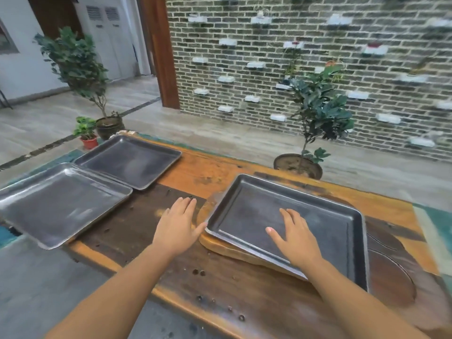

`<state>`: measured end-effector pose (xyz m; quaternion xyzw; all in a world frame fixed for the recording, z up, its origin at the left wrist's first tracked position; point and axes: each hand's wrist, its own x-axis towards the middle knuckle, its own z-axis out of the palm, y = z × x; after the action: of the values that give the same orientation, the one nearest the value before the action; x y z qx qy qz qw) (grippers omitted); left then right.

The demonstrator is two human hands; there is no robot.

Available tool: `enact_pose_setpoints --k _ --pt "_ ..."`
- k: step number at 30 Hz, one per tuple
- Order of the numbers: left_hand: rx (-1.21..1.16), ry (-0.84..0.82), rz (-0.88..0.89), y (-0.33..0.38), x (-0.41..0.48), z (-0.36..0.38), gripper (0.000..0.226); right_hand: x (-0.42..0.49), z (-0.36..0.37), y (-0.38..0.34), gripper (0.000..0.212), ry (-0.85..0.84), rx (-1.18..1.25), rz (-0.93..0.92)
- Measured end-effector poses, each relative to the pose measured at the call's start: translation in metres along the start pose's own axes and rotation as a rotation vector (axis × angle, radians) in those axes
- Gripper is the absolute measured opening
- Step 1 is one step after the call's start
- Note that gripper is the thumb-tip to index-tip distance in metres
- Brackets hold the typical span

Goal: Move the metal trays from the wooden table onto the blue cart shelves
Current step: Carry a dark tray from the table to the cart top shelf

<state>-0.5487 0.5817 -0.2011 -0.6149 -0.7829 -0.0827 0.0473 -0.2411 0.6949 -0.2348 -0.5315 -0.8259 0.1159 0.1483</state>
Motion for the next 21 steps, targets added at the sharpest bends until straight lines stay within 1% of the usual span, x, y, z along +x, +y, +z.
enact_pose_setpoints --k 4,7,15,21 --pt "-0.038 -0.025 0.071 0.022 0.044 0.023 0.076 0.018 0.001 0.04 0.093 0.015 -0.018 0.101" --pt "-0.049 -0.059 0.1 0.036 0.076 0.041 0.076 0.037 0.003 0.071 0.096 0.021 0.015 0.172" --pt "-0.102 -0.14 0.098 0.069 0.151 0.085 0.071 0.068 0.018 0.146 0.086 -0.042 0.036 0.327" --pt "-0.14 -0.252 0.12 0.08 0.19 0.123 0.075 0.071 0.03 0.175 0.085 -0.049 0.037 0.432"
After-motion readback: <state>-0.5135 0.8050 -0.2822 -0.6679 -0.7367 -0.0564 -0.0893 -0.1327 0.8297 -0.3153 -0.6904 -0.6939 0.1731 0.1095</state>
